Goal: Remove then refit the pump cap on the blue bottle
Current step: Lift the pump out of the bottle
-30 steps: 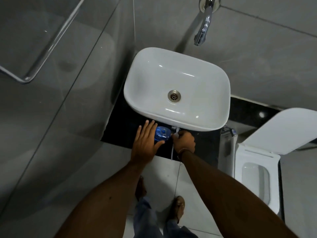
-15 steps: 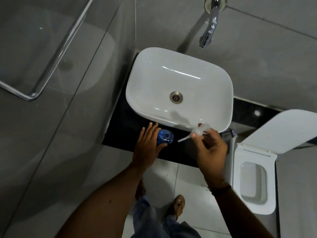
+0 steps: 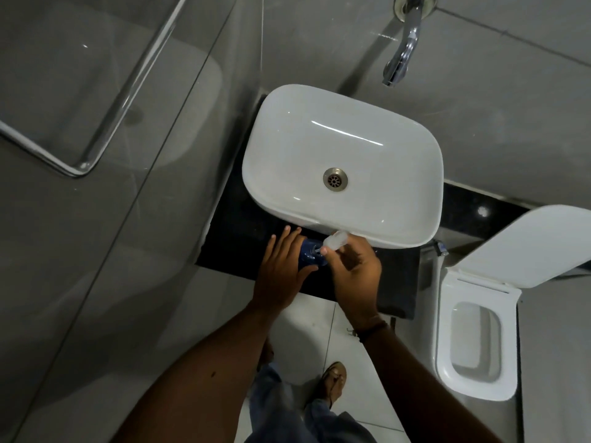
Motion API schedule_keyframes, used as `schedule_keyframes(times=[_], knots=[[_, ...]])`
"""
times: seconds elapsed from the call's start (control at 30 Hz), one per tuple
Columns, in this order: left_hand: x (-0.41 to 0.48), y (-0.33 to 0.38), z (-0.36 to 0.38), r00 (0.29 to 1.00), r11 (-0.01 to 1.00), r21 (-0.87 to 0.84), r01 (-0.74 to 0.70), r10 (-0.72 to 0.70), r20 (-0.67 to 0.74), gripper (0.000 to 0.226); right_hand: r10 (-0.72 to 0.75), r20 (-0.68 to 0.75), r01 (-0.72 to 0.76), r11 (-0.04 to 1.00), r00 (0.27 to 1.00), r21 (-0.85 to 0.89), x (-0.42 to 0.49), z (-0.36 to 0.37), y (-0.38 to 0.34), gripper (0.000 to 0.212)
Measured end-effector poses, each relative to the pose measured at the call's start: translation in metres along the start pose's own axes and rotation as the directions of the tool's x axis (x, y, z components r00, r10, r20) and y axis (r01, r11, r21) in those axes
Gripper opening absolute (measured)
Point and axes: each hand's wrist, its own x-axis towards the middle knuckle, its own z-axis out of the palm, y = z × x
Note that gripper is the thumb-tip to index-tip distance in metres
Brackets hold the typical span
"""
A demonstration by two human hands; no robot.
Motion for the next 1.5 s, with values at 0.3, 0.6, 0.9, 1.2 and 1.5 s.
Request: schedule_keyframes(times=[0.3,0.6,0.9,1.2,1.5], knots=[[0.000,-0.001,0.002,1.000,0.999,0.042,-0.028,0.028,-0.004,0.081,0.015,0.061,0.005,0.952,0.998,-0.306,0.001,0.020,0.031,0.024],[-0.004,-0.003,0.005,0.999,0.998,0.057,-0.035,0.036,-0.018,0.069,0.067,0.002,-0.060,0.907,0.998,-0.416,-0.005,0.013,0.035,0.039],[-0.003,-0.003,0.004,0.999,1.000,-0.009,-0.030,0.030,-0.010,0.072,0.125,0.022,-0.105,0.903,0.992,-0.417,-0.010,0.008,0.032,0.048],[-0.003,-0.004,0.004,1.000,1.000,0.001,-0.020,0.020,-0.007,0.063,0.106,-0.006,-0.099,0.910,0.994,-0.402,-0.006,0.007,0.027,0.050],[-0.003,-0.001,-0.001,1.000,1.000,-0.017,-0.025,0.025,-0.002,0.068,0.095,0.080,-0.047,0.883,0.992,-0.468,-0.003,0.004,0.023,0.057]])
